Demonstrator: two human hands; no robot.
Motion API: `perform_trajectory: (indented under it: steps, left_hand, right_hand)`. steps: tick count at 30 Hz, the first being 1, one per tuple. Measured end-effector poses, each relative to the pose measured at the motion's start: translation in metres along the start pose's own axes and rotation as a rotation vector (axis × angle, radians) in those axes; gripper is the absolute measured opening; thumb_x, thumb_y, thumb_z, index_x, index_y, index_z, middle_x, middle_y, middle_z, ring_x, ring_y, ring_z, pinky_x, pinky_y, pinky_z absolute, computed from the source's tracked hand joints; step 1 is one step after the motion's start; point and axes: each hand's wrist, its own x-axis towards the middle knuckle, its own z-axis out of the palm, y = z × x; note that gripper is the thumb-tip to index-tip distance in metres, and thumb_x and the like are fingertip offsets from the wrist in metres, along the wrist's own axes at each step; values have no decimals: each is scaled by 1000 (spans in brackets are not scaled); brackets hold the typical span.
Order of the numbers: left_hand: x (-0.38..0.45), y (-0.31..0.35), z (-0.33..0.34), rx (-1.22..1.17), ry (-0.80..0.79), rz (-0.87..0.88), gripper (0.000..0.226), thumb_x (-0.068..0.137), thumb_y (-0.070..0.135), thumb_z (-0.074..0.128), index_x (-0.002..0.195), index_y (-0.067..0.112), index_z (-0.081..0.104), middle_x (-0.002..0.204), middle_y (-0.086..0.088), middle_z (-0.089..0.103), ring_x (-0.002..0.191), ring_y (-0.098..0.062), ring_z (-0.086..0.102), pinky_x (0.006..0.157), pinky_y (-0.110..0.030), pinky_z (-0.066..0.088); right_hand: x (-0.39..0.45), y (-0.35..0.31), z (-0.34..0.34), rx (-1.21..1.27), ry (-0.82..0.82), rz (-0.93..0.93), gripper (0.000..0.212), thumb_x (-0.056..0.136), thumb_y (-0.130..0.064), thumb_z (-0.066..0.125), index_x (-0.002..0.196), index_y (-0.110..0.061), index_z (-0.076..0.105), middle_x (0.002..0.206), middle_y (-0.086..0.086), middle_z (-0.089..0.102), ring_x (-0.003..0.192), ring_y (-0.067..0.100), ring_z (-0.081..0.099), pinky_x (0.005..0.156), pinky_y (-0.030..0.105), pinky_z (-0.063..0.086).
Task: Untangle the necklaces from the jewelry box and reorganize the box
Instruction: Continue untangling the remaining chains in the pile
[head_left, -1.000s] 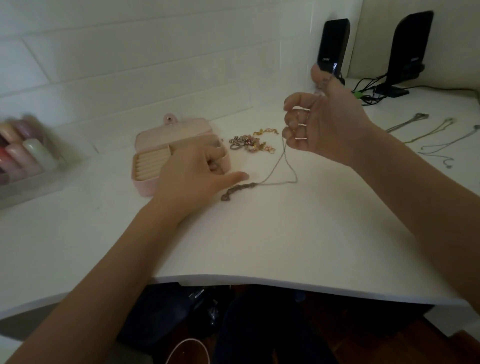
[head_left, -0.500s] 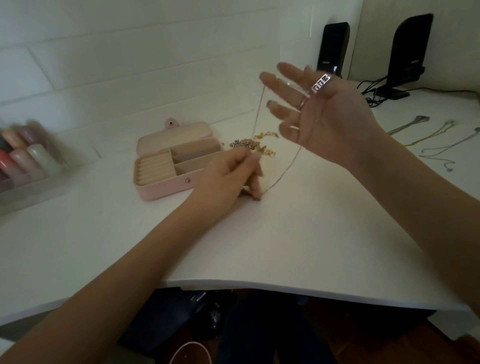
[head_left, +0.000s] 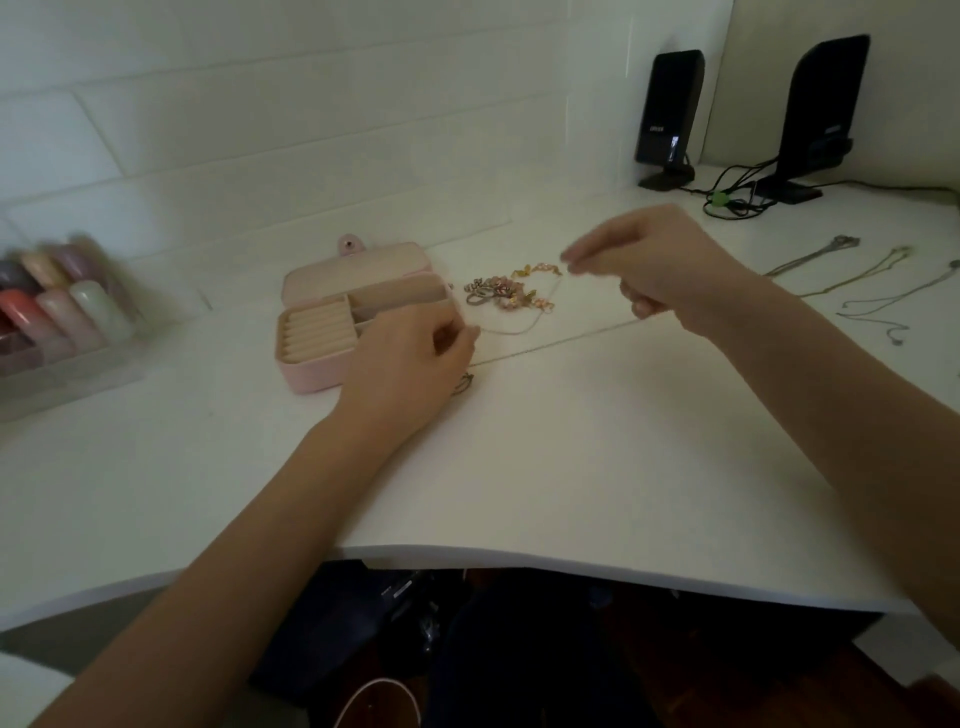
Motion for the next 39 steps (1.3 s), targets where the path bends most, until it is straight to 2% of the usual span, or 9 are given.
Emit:
perform_trajectory:
  steps: [2, 8, 12, 15, 18, 20, 22, 27, 39]
  left_hand:
    - [1, 3, -1, -194, 50, -21, 27, 94, 24, 54, 68, 18, 55, 59, 2, 58, 53, -10, 54, 54, -24, 41]
    - [4, 18, -4, -715, -112, -237, 27, 97, 23, 51, 75, 10, 59, 49, -3, 59, 34, -13, 48, 34, -12, 28]
    - [6, 23, -8, -893, -239, -322, 27, 98, 24, 48, 77, 12, 60, 50, -1, 59, 34, -10, 47, 35, -10, 19]
    - [5, 23, -8, -985, -265, -319, 30, 98, 23, 48, 73, 12, 61, 50, -2, 58, 34, -10, 45, 33, -9, 19]
    - [5, 23, -9, -1009, -256, -332, 30, 98, 21, 48, 72, 11, 60, 51, -2, 56, 35, -7, 44, 31, -9, 20]
    - [5, 22, -10, -968, -219, -367, 28, 97, 22, 51, 74, 10, 61, 54, -1, 57, 38, -5, 45, 32, -9, 21]
    - [6, 20, -10, -888, -150, -391, 28, 95, 25, 55, 72, 13, 64, 57, 2, 58, 42, -1, 46, 34, -11, 23]
    - [5, 19, -9, -798, -83, -383, 25, 91, 27, 60, 70, 18, 69, 58, 11, 60, 57, 0, 51, 36, -11, 30]
    - [3, 10, -8, -742, -82, -260, 12, 85, 19, 69, 78, 10, 71, 68, -7, 60, 55, -15, 54, 36, -18, 38]
  right_hand:
    - [-2, 0, 6, -215, -91, -16, 16, 83, 0, 64, 87, -11, 75, 61, -4, 64, 41, 12, 44, 36, 17, 34]
    - [-11, -5, 26, -602, -301, -156, 20, 88, -10, 58, 88, -22, 74, 101, 2, 66, 77, 8, 58, 58, 13, 43]
    - [-17, -5, 38, -701, -128, -349, 8, 91, -30, 58, 88, -30, 66, 111, -7, 60, 102, 12, 55, 89, 30, 42]
    - [-23, -12, 47, -232, -345, -284, 23, 100, -26, 44, 88, -16, 61, 84, -12, 61, 77, -4, 56, 73, 19, 41]
    - [-27, -8, 52, 12, -557, -129, 35, 104, -27, 33, 98, -2, 56, 76, 7, 59, 66, 13, 60, 67, 27, 46]
    - [-27, -8, 48, 80, -568, -3, 35, 102, -38, 37, 95, -10, 55, 64, 9, 44, 49, 15, 40, 51, 25, 43]
    - [-24, -10, 41, -49, -545, 17, 35, 93, -50, 49, 91, -18, 61, 53, -3, 34, 46, 12, 27, 42, 21, 33]
    - [-26, -3, 48, -480, -564, -199, 27, 68, -44, 81, 84, -27, 68, 46, -13, 42, 37, -2, 42, 47, 15, 29]
    - [-15, 1, 39, -612, -485, -327, 16, 90, -26, 63, 77, -19, 59, 50, -10, 45, 45, -9, 46, 48, 8, 34]
